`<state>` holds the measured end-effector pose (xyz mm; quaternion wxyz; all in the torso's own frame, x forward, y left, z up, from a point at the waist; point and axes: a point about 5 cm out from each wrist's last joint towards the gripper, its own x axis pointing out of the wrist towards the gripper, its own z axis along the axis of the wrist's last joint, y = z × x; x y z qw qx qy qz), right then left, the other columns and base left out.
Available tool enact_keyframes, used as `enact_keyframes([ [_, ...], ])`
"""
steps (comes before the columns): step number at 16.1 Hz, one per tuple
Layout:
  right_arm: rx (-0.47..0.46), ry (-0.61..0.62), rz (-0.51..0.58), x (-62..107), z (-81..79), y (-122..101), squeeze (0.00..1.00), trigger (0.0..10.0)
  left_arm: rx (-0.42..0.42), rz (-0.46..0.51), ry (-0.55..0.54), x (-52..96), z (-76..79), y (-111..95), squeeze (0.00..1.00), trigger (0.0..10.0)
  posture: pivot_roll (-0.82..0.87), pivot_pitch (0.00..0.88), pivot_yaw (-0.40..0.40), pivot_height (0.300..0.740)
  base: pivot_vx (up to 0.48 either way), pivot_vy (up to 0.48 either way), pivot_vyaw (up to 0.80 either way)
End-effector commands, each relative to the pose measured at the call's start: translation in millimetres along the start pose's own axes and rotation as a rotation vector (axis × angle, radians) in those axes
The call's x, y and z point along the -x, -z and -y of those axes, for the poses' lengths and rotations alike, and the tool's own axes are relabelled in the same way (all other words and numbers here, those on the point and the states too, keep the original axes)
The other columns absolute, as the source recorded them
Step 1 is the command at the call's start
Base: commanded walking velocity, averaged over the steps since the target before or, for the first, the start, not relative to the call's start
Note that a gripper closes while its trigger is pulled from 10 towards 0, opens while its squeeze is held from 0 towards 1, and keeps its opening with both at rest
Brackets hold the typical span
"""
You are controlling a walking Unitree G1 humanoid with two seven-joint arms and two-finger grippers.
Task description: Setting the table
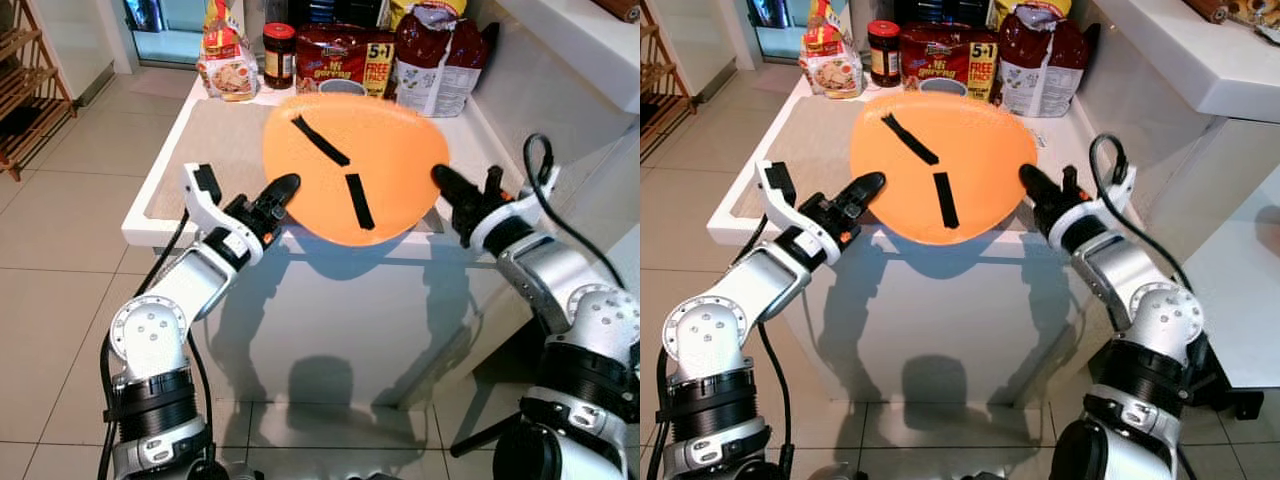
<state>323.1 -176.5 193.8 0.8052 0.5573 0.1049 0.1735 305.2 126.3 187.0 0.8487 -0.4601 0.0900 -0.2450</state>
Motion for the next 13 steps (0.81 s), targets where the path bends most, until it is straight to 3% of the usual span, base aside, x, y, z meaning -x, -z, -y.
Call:
enact_keyframes([
  [1, 0.035, -0.006, 0.017, 0.7, -6.1, -6, 0.0, 0.0, -0.014, -0.038, 0.022, -3.3, 5.2, 6, 0.0, 0.0, 0.07, 0.0, -0.047, 0.74, 0.0, 0.0, 0.0],
  [3, 0.063, 0.002, 0.019, 2.0, -6.5, -9, 0.0, 0.0, -0.01, -0.031, 0.024, -3.2, 5.2, 6, 0.0, 0.0, 0.07, 0.0, -0.05, 0.74, 0.0, 0.0, 0.0],
  [4, 0.086, 0.006, 0.018, 2.6, -6.8, -10, 0.0, 0.7, -0.006, -0.023, 0.028, -3.3, 5.6, 5, 0.0, 0.0, 0.07, 0.0, -0.05, 0.74, 0.0, 0.0, 0.0],
  [5, 0.122, 0.025, 0.013, 2.9, -6.3, -10, 0.0, 10.0, 0.002, -0.013, 0.035, -3.3, 6.5, 4, 0.0, 0.0, 0.07, 0.0, -0.05, 0.74, 0.0, 0.0, 0.0],
  [7, 0.142, 0.031, 0.005, 2.9, -5.7, -8, 0.0, 10.0, 0.01, 0.001, 0.05, -3.2, 8.2, 2, 0.0, 0.0, 0.07, 0.0, -0.051, 0.74, 0.0, 0.0, 0.0],
  [8, 0.139, 0.011, -0.005, 3.5, -6.1, -6, 1.0, 10.0, 0.017, 0.018, 0.055, -3.1, 8.5, 0, 0.0, 0.0, 0.07, 0.0, -0.052, 0.74, 0.0, 0.0, 0.0],
  [13, 0.142, -0.089, -0.04, 11.4, -14.6, -2, 1.0, 10.0, 0.04, 0.113, 0.049, -0.7, 6.9, -11, 0.0, 0.0, 0.07, 0.0, -0.055, 0.74, 0.0, 0.0, 0.0],
])
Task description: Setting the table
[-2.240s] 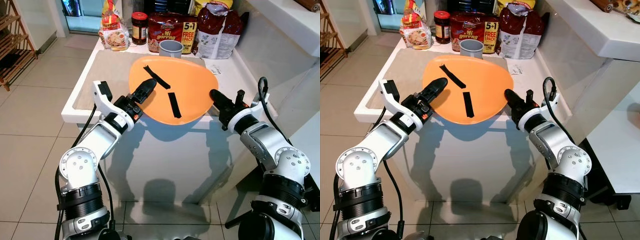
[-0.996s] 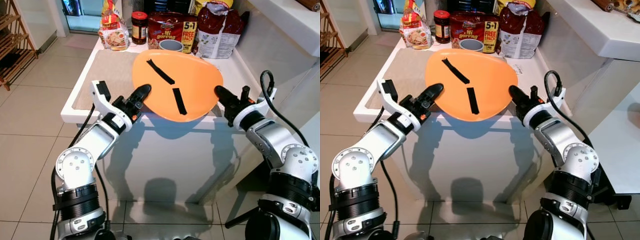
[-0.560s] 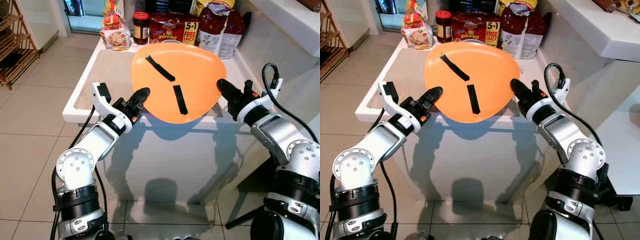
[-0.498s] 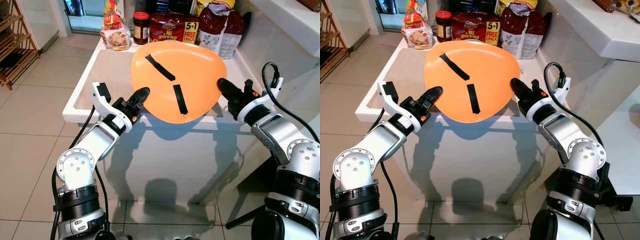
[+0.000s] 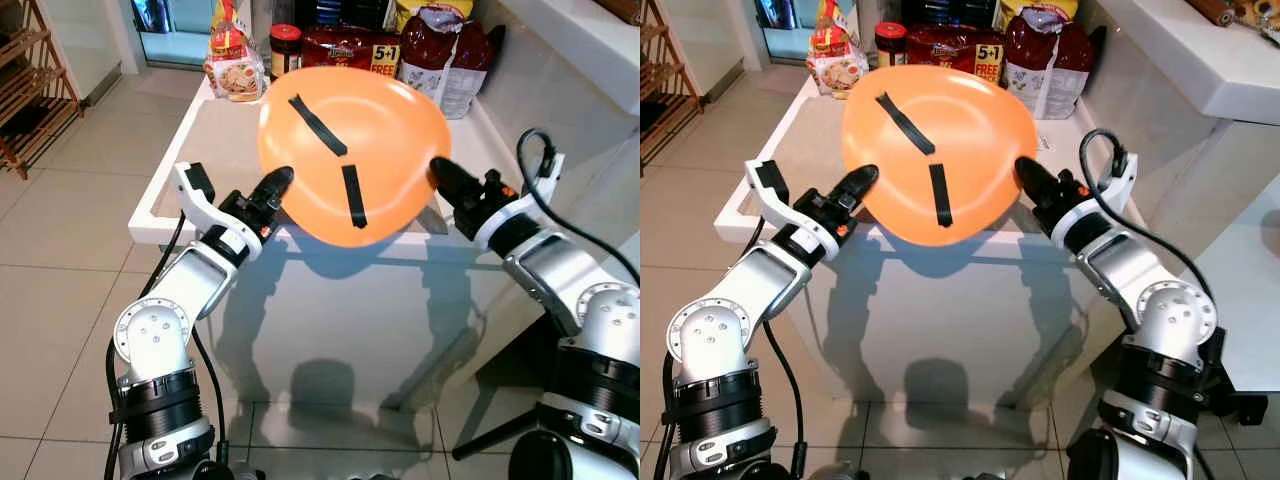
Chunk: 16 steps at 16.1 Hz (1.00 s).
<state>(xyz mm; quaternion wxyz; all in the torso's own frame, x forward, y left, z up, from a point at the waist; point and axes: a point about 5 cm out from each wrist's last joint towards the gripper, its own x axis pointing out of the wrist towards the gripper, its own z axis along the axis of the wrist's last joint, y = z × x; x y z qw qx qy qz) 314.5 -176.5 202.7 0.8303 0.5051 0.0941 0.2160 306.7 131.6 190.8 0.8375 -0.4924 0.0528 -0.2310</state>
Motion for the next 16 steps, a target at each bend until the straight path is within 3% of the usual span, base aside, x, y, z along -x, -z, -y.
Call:
enact_keyframes([
  [1, 0.023, -0.04, 0.002, 4.9, -6.3, -3, 1.0, 10.0, 0.003, 0.035, 0.041, -1.8, 8.1, -6, 0.0, 0.0, 0.07, 0.0, -0.057, 0.74, 0.0, 0.0, 0.0],
  [3, 0.038, -0.037, 0.02, 7.8, -6.2, -5, 1.0, 10.0, 0.006, 0.06, 0.049, -0.9, 9.3, -9, 0.0, 0.0, 0.07, 0.0, -0.059, 0.74, 0.0, 0.0, 0.0],
  [4, -0.001, -0.065, 0.081, 13.4, -6.3, -13, 0.41, 10.0, 0.007, 0.089, 0.049, 0.4, 9.5, -13, 0.0, 0.0, 0.07, 0.0, -0.06, 0.74, 0.0, 0.0, 0.0],
  [5, -0.018, -0.088, 0.122, 18.2, -6.9, -19, 0.0, 10.0, 0.005, 0.101, 0.05, 1.5, 9.2, -16, 0.0, 0.0, 0.07, 0.0, -0.06, 0.74, 0.0, 0.0, 0.0],
  [9, 0.022, -0.203, 0.101, 31.3, -23.1, -15, 0.0, 10.0, -0.023, 0.145, 0.052, 5.6, 9.1, -30, 0.0, 0.0, 0.06, 0.0, -0.059, 0.74, 0.0, 0.0, 0.0],
  [10, 0.051, -0.217, 0.079, 32.5, -27.2, -9, 0.0, 10.0, -0.067, 0.154, 0.013, 7.2, 4.7, -34, 0.0, 0.0, 0.06, 0.0, -0.059, 0.74, 0.0, 0.0, 0.0],
  [11, 0.092, -0.212, 0.066, 31.3, -30.4, -3, 0.0, 10.0, -0.1, 0.152, -0.004, 8.7, 2.4, -36, 0.0, 3.5, 0.06, 0.0, -0.06, 0.74, 0.0, 0.0, 0.0],
  [12, 0.218, -0.174, 0.059, 27.1, -34.8, 4, 0.0, 10.0, -0.201, 0.136, -0.023, 10.6, 3.6, -37, 0.0, 10.0, 0.06, 0.0, -0.06, 0.74, 0.0, 0.0, 0.0],
  [13, 0.313, -0.169, 0.063, 24.1, -40.9, 10, 0.0, 10.0, -0.284, 0.141, -0.021, 12.9, 9.1, -39, 0.0, 10.0, 0.07, 0.0, -0.061, 0.74, 0.0, 0.0, 0.0],
  [16, 0.496, -0.103, 0.163, 13.5, -51.7, 10, 0.0, 10.0, -0.385, 0.186, 0.055, 16.9, 35.4, -42, 0.0, 10.0, 0.07, 0.0, -0.063, 0.74, 0.0, 0.0, 0.0],
])
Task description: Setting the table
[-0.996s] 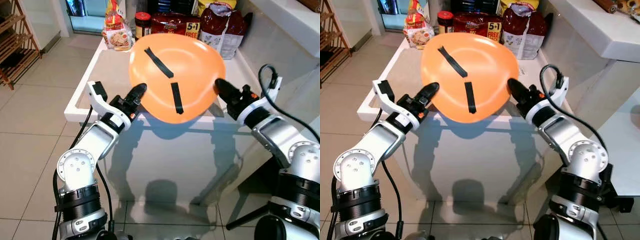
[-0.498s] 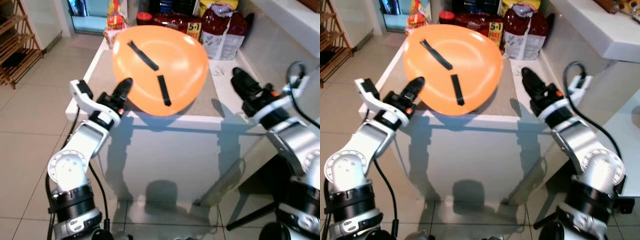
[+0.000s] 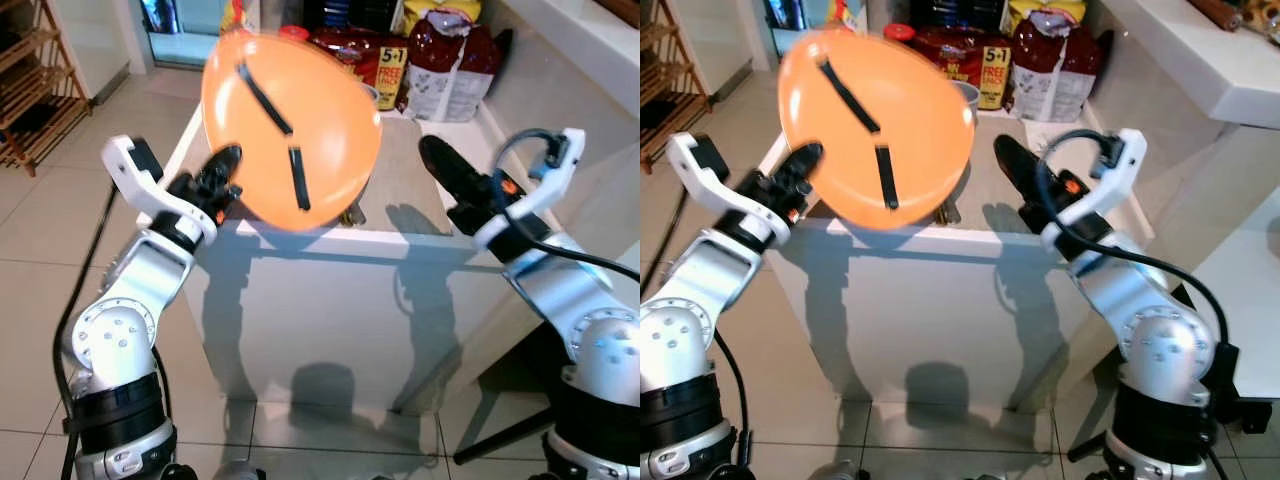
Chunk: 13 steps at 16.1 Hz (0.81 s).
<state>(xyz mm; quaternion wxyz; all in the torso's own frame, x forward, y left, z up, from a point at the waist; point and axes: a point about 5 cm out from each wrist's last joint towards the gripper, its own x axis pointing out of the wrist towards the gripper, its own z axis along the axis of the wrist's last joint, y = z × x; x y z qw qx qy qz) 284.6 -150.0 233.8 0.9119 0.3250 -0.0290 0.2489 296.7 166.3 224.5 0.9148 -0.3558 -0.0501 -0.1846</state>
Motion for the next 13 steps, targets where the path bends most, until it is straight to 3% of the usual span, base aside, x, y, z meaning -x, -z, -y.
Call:
enact_keyframes([
  [1, 0.087, 0.022, 0.057, -1.4, -4.3, -10, 0.0, 10.0, -0.043, 0.039, 0.085, -2.1, 19.2, -7, 0.0, 10.0, 0.07, 0.0, -0.063, 0.74, 0.0, 0.0, 0.0],
  [2, 0.18, 0.059, 0.057, -2.4, -7.4, -8, 0.0, 10.0, -0.057, 0.044, 0.095, -0.4, 23.8, -7, 0.0, 10.0, 0.07, 0.0, -0.063, 0.74, 0.0, 0.0, 0.0],
  [7, 0.378, 0.149, 0.136, 1.2, -5.9, -5, 0.0, 10.0, -0.18, -0.019, 0.096, 1.5, 27.4, 8, 0.0, 10.0, 0.07, 0.001, -0.056, 0.74, 0.0, 0.0, 0.0],
  [13, 0.424, 0.172, 0.184, 2.6, -7.0, 0, 0.0, 10.0, -0.198, -0.015, 0.099, 0.6, 29.4, 10, 0.0, 10.0, 0.07, 0.001, -0.051, 0.74, 0.0, 0.0, 0.0],
])
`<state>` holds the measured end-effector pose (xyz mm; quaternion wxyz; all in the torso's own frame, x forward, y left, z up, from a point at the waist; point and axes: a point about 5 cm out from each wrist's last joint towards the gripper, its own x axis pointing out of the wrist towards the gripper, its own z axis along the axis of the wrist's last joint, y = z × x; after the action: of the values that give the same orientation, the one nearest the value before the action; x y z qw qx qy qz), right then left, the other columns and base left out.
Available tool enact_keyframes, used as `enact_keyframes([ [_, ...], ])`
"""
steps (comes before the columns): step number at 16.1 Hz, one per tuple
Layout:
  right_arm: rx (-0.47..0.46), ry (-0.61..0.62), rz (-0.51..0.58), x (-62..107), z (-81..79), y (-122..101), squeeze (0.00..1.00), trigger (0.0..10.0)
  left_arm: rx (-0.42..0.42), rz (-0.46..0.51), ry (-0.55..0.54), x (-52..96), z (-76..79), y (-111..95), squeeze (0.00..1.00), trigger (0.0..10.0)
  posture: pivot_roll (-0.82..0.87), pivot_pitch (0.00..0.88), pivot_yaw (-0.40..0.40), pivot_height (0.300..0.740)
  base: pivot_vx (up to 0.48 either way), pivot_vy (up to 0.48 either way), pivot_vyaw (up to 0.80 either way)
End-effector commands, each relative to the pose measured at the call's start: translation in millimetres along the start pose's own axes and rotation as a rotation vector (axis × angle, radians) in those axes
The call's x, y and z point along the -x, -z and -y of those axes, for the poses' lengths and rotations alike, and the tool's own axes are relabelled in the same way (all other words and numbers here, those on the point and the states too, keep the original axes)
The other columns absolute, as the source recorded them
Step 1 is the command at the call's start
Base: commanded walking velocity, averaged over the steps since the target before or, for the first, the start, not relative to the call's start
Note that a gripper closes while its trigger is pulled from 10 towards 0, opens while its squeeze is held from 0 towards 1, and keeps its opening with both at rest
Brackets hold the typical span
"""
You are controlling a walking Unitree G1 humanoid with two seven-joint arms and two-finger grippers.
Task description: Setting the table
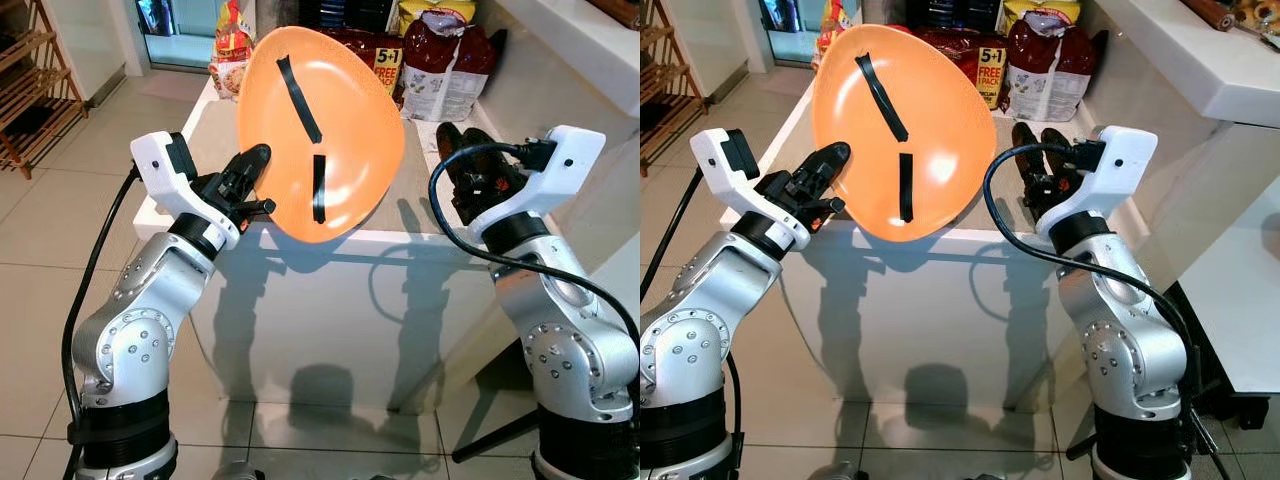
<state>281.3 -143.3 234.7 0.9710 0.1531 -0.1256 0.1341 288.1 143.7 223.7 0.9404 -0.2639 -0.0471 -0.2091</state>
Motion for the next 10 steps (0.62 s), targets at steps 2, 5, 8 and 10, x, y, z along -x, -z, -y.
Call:
enact_keyframes([
  [2, 0.016, 0.009, 0.022, 2.0, 1.9, -2.9, 0.0, 10.0, -0.019, 0.052, 0.052, -1.3, 9.8, -7.6, 0.0, 10.0, 0.07, 0.002, -0.052, 0.74, -0.274, 0.0, 0.0],
  [5, 0.017, 0.01, 0.023, 1.6, 1.8, -1.1, 0.0, 10.0, -0.019, 0.053, 0.055, -1.6, 10.2, -7.1, 0.0, 10.0, 0.07, 0.0, -0.052, 0.74, -0.27, 0.0, 0.0],
  [8, 0.023, 0.013, 0.022, 2.1, 2.6, -0.1, 0.0, 10.0, -0.029, 0.052, 0.051, -2.1, 10.1, -6.7, 0.0, 10.0, 0.06, 0.0, -0.052, 0.74, -0.274, 0.0, 0.0],
  [10, 0.032, 0.02, 0.019, 3.7, 3.9, 1.8, 0.0, 10.0, -0.05, 0.055, 0.037, -2.5, 9.0, -6.8, 0.0, 10.0, 0.06, 0.0, -0.053, 0.74, 0.0, 0.0, 0.0],
])
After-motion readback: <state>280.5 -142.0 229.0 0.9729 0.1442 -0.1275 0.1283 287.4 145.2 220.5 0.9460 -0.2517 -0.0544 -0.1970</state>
